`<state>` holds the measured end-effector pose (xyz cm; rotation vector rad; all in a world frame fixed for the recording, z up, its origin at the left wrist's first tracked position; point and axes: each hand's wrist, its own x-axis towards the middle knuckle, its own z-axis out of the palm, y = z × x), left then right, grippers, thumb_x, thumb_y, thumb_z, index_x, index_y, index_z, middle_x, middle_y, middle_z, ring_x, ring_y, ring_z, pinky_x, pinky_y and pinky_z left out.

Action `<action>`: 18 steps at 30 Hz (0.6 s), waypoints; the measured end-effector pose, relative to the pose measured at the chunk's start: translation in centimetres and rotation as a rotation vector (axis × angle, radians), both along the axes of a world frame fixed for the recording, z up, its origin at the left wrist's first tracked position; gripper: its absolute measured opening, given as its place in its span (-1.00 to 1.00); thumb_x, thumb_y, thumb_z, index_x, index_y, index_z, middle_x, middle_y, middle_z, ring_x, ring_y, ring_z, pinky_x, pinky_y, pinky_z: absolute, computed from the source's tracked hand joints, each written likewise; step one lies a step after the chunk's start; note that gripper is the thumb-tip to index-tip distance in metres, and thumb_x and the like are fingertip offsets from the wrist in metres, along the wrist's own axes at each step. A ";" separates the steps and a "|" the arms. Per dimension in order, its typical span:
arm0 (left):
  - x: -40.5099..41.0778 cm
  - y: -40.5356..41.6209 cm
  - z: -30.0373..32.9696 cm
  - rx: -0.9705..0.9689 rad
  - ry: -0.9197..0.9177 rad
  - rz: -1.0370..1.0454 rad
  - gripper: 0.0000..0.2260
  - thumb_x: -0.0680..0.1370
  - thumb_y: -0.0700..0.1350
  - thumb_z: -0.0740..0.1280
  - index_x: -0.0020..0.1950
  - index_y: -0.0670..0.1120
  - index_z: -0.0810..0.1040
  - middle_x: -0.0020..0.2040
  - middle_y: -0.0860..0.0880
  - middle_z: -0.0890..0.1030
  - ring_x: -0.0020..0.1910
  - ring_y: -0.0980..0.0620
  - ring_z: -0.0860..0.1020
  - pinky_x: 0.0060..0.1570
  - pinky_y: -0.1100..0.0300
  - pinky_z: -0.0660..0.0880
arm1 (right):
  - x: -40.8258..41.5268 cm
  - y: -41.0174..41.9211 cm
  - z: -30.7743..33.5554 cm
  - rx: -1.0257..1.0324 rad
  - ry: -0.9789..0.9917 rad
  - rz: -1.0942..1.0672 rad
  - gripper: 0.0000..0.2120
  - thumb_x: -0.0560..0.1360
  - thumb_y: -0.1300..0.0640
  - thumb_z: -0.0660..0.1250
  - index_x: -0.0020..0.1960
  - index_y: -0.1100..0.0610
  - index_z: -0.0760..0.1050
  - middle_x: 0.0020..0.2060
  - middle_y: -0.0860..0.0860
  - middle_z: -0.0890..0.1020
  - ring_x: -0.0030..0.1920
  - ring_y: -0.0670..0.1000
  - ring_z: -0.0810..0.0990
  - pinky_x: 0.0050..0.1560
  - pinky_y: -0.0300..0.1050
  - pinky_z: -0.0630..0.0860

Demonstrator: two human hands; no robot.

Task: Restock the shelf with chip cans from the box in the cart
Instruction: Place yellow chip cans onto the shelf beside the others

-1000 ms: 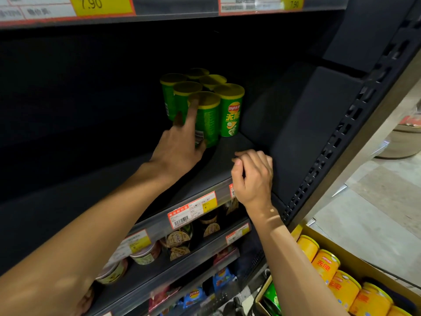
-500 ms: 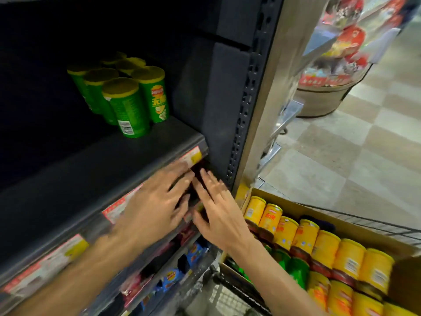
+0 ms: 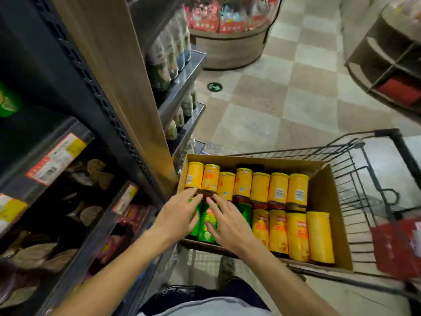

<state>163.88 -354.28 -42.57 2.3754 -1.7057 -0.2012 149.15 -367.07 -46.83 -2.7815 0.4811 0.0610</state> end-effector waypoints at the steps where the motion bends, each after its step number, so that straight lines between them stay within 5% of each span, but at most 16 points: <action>1: -0.4 -0.8 -0.9 0.028 0.013 -0.008 -0.51 0.36 -0.11 0.53 0.26 -0.17 0.58 0.23 -0.18 0.60 0.20 -0.15 0.59 0.11 -0.03 0.59 | -0.9 -0.6 -0.5 0.014 0.009 -0.025 -0.38 0.60 -0.18 0.07 0.55 0.13 0.24 0.49 0.14 0.36 0.49 0.14 0.32 0.45 0.08 0.35; 5: -1.9 -3.5 -3.7 0.106 0.028 -0.027 -0.50 0.33 -0.10 0.56 0.23 -0.17 0.60 0.20 -0.19 0.62 0.16 -0.15 0.62 0.05 -0.02 0.61 | -3.8 -2.7 -2.0 0.068 0.080 -0.113 -0.36 0.61 -0.19 -0.01 0.58 0.13 0.18 0.52 0.15 0.30 0.53 0.14 0.26 0.50 0.02 0.23; 9: -2.3 -4.9 -6.5 0.237 0.051 0.018 -0.51 0.55 -0.06 0.33 0.46 -0.15 0.40 0.43 -0.17 0.43 0.42 -0.13 0.40 0.34 0.02 0.39 | -6.1 -4.5 -3.7 0.124 0.213 -0.121 -0.37 0.66 -0.14 0.06 0.62 0.11 0.01 0.58 0.12 0.14 0.58 0.09 0.10 0.56 -0.04 0.04; 15: -0.5 -5.4 -10.7 0.570 0.134 0.185 -0.44 0.61 -0.07 0.21 0.58 -0.11 0.13 0.56 -0.15 0.18 0.50 -0.11 0.25 0.37 0.03 0.33 | -9.1 -6.4 -6.9 0.167 0.282 -0.150 -0.41 0.66 -0.13 0.09 0.61 0.06 0.06 0.56 0.06 0.22 0.56 0.05 0.16 0.52 -0.09 0.14; 18: 0.2 -4.7 -13.1 0.607 0.287 0.370 -0.39 0.59 -0.14 0.23 0.59 -0.10 0.05 0.55 -0.16 0.14 0.42 -0.17 0.35 0.31 -0.01 0.39 | -10.1 -7.7 -7.3 0.185 0.321 -0.168 -0.41 0.65 -0.12 0.11 0.61 0.05 0.06 0.56 0.04 0.21 0.55 0.04 0.17 0.49 -0.08 0.21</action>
